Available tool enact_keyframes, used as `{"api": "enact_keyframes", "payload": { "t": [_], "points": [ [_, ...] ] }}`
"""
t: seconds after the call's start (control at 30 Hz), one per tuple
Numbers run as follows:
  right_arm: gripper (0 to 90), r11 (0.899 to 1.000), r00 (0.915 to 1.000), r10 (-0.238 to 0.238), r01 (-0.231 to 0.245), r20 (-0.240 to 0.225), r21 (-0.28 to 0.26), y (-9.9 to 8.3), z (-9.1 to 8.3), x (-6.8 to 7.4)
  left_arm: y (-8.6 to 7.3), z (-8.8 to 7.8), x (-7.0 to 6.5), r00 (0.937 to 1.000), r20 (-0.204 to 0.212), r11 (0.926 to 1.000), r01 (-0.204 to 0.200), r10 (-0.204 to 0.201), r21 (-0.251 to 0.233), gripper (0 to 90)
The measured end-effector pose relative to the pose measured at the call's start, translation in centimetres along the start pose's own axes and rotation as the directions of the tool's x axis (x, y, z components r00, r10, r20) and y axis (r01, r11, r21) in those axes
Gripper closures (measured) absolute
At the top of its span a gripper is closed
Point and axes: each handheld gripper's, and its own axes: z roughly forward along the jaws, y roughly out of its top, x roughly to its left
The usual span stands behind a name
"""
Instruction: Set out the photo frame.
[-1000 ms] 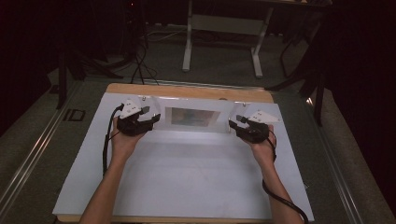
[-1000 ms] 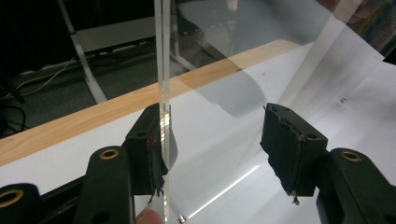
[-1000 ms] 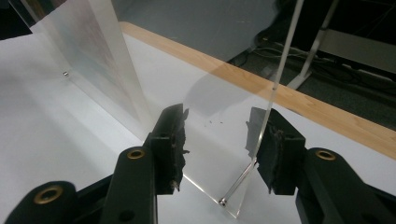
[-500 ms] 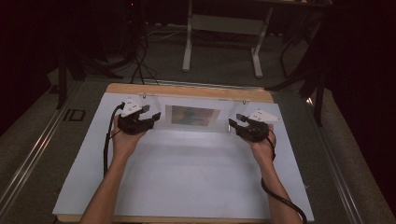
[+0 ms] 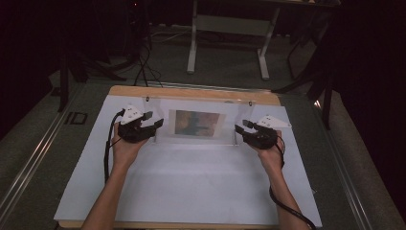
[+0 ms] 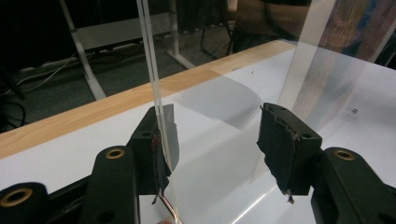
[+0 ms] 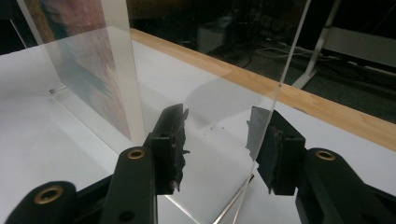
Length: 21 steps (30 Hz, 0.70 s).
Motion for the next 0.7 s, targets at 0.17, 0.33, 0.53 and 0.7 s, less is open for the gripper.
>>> {"api": "enact_keyframes", "payload": {
  "t": [0.17, 0.33, 0.53, 0.7],
  "points": [
    [55.1, 1.0, 1.0, 0.007, -0.007, 0.001, 0.006, -0.1, -0.6, 0.7, -0.2, -0.6, -0.2, 0.9999, 0.005, 0.9999, 0.014, -0.014, -0.01, 45.3],
    [55.1, 1.0, 0.9998, 0.019, -0.019, 0.003, 0.02, -0.1, -1.0, 1.1, -0.2, -0.9, -0.4, 0.9993, 0.017, 0.9995, 0.032, -0.032, -0.007, 45.3],
    [55.2, 0.999, 0.9991, 0.041, -0.041, -0.01, 0.026, -0.3, -1.7, 1.5, -0.5, -1.6, -0.8, 0.9983, 0.024, 0.9985, 0.054, -0.054, -0.003, 45.4],
    [55.3, 0.998, 0.9988, 0.046, -0.046, -0.015, 0.042, -0.3, -2.2, 1.9, -0.5, -2.3, -1.2, 0.9978, 0.024, 0.998, 0.062, -0.062, 0.009, 45.4]
  ]
}}
